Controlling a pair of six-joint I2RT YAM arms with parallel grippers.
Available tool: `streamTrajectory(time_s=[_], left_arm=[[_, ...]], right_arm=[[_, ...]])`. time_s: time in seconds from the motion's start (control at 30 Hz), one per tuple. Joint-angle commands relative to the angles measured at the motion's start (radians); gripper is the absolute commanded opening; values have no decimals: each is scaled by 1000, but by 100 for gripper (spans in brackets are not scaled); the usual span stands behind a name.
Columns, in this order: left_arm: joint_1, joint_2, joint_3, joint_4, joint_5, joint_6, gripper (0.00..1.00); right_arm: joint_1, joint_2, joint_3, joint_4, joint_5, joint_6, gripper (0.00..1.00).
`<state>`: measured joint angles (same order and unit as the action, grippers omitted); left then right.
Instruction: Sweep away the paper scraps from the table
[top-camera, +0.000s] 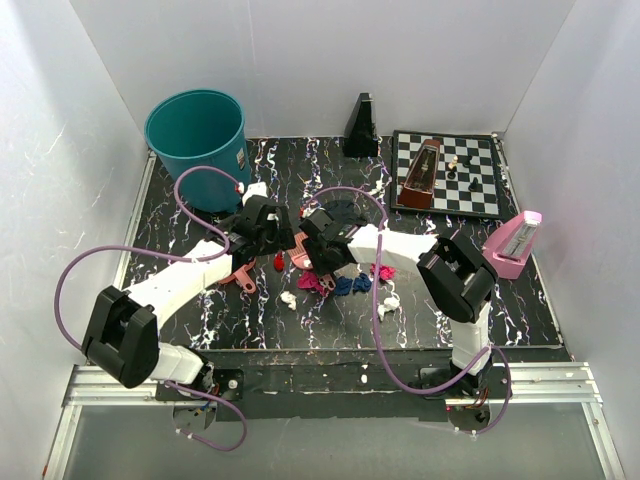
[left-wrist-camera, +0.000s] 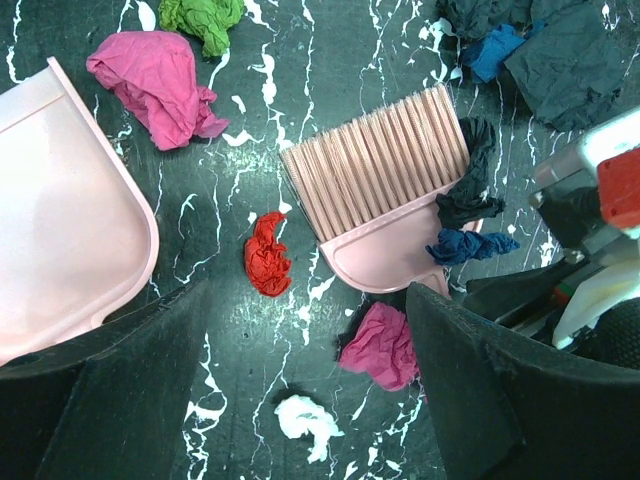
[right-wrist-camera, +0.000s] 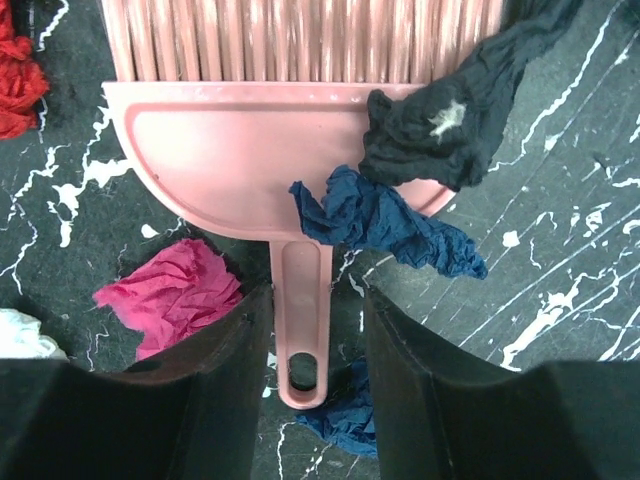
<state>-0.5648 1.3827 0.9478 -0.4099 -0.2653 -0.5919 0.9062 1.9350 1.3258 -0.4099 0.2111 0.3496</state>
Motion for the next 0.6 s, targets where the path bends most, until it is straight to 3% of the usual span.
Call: streamTrajectory(time_s=[0.0, 0.33, 0.57], left_arm=[[2, -57, -12, -1, -12, -3, 79], [2, -36, -3, -1, 8, 4, 79], [2, -30, 20, -18, 52, 10, 79]], right_arm=[[5, 16, 16, -36, 66, 46, 46], [5, -36, -54, 10, 67, 34, 30], [5, -113, 71, -131, -11, -54, 27]])
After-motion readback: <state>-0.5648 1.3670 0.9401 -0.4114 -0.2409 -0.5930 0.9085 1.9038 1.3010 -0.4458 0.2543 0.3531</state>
